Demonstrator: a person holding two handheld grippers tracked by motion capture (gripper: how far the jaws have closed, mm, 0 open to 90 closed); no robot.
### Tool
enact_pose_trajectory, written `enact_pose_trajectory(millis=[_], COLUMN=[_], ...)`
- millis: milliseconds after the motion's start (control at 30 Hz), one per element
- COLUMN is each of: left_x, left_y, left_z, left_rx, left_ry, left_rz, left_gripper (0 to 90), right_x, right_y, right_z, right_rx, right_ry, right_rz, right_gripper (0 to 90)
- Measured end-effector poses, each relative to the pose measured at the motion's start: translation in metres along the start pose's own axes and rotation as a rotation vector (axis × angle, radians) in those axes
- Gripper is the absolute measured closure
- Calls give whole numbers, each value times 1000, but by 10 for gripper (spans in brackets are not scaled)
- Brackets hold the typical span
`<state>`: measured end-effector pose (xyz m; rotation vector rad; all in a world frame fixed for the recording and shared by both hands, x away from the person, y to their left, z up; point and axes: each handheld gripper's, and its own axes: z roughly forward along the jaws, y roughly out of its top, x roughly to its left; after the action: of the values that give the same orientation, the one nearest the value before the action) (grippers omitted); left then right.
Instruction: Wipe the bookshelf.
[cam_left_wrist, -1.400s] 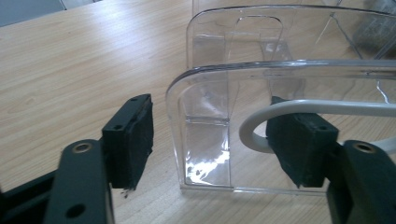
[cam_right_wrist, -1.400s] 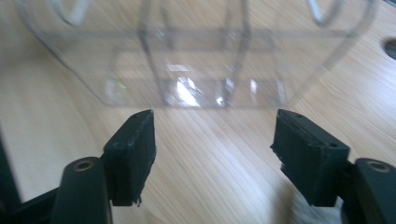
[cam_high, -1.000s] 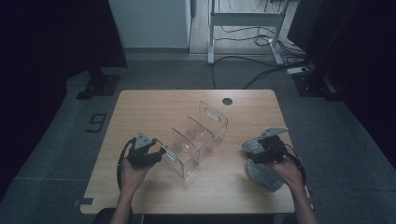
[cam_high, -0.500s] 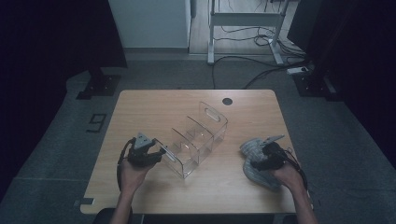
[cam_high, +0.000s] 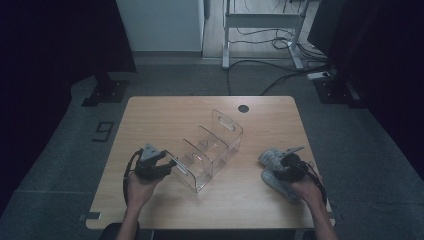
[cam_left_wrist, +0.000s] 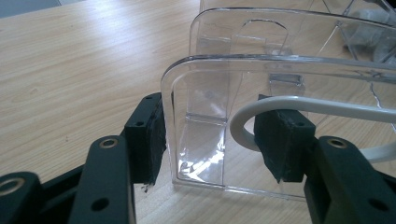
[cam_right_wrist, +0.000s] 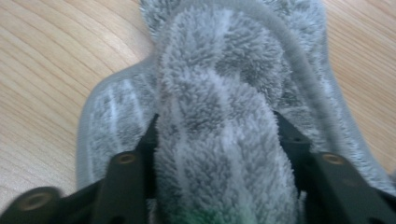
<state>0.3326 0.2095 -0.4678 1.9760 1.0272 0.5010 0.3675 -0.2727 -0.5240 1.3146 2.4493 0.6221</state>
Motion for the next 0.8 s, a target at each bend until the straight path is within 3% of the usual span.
enact_pose_trajectory(millis=[167, 267, 467, 800], left_x=[-1, -3, -5, -6], left_y=[-1, -2, -3, -5], left_z=[-2, -3, -4, -7], left_rx=[0, 1, 3, -3], left_ry=[-15, -24, -27, -45], left_rz=[22, 30, 32, 43], left_gripper=[450, 451, 453, 457], right_x=[-2, -2, -1, 7], right_y=[-1, 1, 8, 32], right_z=[-7, -21, -39, -49], right_rx=[-28, -97, -184, -238], right_ry=[16, 28, 47, 84], right_rz=[27, 51, 60, 41], right_gripper=[587, 596, 599, 596])
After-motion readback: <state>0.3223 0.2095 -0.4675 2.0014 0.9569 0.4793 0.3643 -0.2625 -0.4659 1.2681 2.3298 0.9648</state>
